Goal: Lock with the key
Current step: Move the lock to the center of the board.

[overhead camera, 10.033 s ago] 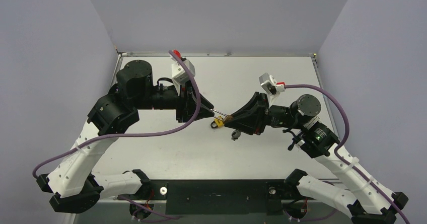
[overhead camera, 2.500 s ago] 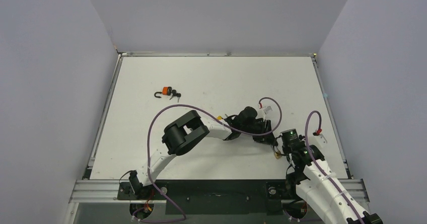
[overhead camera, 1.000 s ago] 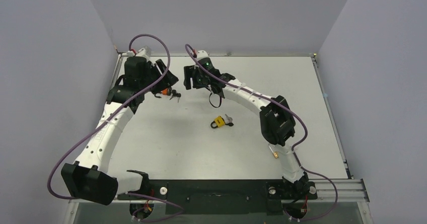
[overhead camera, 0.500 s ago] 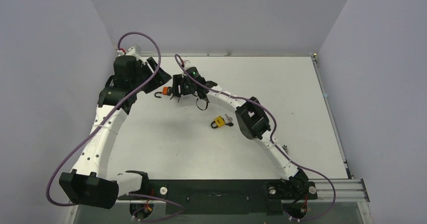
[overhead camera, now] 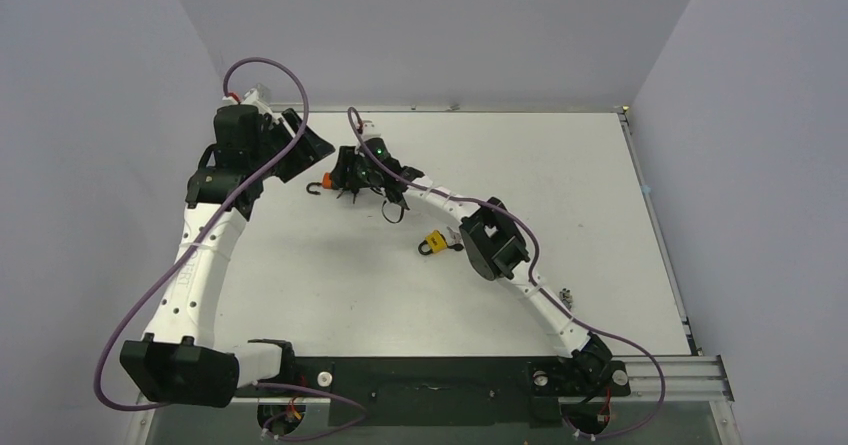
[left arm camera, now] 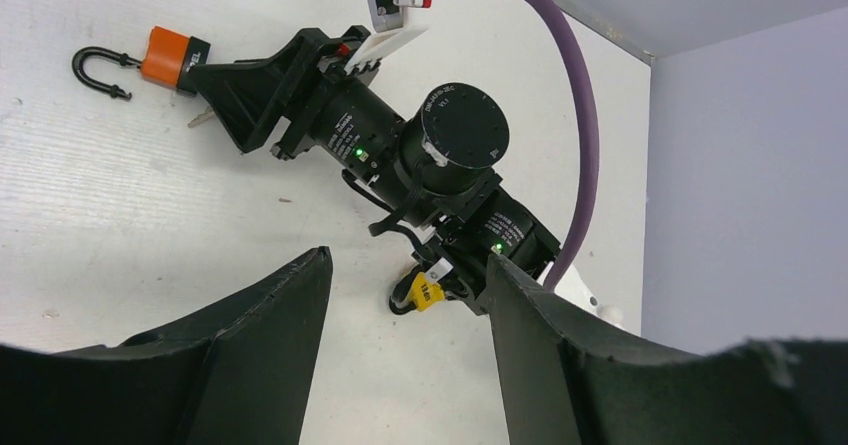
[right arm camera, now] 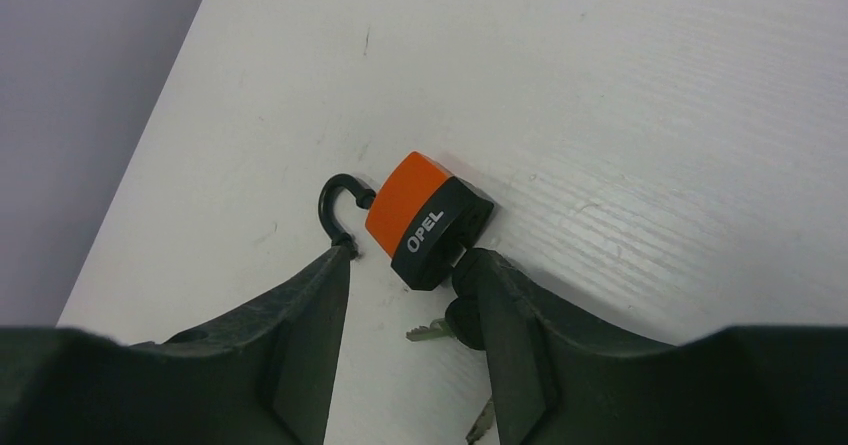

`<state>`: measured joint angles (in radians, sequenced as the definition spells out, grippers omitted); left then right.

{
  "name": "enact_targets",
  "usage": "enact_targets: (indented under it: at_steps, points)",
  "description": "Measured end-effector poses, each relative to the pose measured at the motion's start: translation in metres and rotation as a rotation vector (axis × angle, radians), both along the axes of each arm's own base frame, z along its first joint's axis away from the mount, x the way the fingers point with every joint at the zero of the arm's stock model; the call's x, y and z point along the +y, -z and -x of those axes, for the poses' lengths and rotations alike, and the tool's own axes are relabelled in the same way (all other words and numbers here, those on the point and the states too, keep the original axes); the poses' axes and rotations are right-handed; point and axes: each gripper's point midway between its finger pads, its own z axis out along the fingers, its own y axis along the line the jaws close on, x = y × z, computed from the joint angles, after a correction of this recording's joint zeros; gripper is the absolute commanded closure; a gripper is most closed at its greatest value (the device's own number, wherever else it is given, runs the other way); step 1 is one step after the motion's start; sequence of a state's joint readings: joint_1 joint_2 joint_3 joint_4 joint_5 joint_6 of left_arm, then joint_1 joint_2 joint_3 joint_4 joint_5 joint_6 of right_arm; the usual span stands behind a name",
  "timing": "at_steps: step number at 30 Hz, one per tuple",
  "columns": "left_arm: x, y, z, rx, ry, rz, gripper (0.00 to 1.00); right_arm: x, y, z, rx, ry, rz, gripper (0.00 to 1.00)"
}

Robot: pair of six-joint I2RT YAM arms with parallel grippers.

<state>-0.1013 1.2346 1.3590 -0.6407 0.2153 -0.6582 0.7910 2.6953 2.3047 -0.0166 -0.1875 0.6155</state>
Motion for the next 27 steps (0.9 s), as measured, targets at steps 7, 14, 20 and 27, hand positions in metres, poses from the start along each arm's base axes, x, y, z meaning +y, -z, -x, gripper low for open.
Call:
enact_targets:
  at_steps: [7, 14, 20, 27]
  points:
    - [-0.004, 0.006, -0.003, 0.030, 0.016, 0.030, 0.44, 0.005, 0.000, 0.005, 0.009, 0.022, -0.004, 0.55]
    - [0.003, 0.001, -0.009, 0.020, -0.023, 0.076, 0.44, -0.001, 0.009, 0.005, 0.030, 0.052, 0.031, 0.58]
    - [0.019, 0.013, -0.032, 0.011, -0.134, 0.130, 0.44, -0.006, 0.016, 0.006, 0.044, 0.060, 0.060, 0.76]
    - [0.030, 0.054, -0.068, 0.074, -0.238, 0.136, 0.44, -0.017, 0.026, 0.012, 0.058, 0.066, 0.112, 0.71]
